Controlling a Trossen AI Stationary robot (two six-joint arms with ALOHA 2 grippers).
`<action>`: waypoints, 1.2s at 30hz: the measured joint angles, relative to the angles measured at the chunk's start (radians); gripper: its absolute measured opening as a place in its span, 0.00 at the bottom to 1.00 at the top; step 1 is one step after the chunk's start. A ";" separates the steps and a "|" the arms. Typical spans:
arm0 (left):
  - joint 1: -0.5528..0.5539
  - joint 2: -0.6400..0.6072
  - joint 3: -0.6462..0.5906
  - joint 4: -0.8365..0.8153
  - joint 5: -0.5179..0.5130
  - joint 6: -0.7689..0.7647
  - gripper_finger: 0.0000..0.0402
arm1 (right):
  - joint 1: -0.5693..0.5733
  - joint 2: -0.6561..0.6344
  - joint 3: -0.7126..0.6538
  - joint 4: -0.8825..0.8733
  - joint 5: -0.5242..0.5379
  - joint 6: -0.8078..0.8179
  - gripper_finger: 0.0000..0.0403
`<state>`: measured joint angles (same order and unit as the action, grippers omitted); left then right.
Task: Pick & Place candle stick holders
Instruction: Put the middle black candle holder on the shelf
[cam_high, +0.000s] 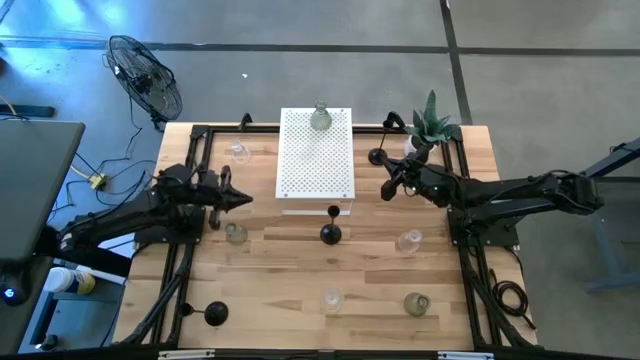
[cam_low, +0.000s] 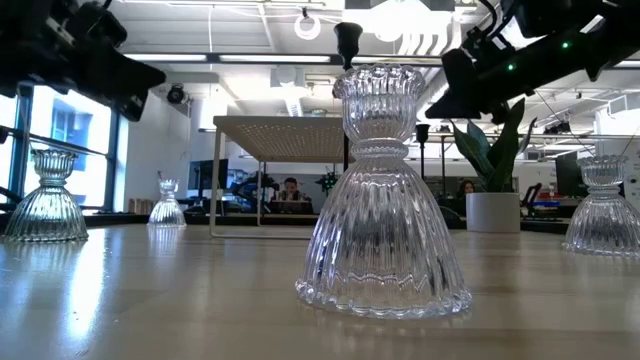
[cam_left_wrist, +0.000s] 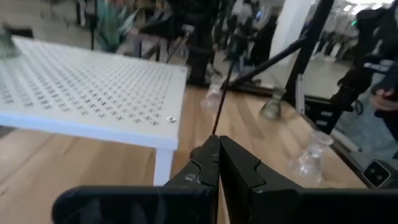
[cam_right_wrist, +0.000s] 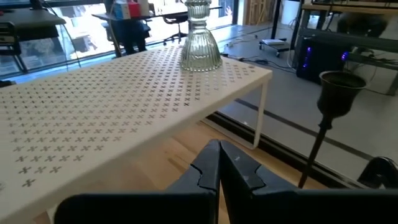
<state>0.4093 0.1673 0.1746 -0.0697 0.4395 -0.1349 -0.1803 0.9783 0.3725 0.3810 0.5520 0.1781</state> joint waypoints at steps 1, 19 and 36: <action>-0.008 0.022 0.025 -0.028 -0.008 0.001 0.00 | -0.002 0.000 0.000 0.001 -0.004 -0.001 0.00; -0.664 0.562 0.420 -0.300 -0.602 -0.086 0.00 | -0.003 0.000 0.000 0.001 -0.043 -0.029 0.00; -0.720 0.678 0.274 0.194 -0.729 -0.045 0.00 | 0.265 0.092 0.000 0.113 -0.272 0.042 0.19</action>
<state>-0.3103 0.8452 0.4481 0.1241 -0.2895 -0.1802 0.0844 1.0706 0.3729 0.4937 0.2804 0.2201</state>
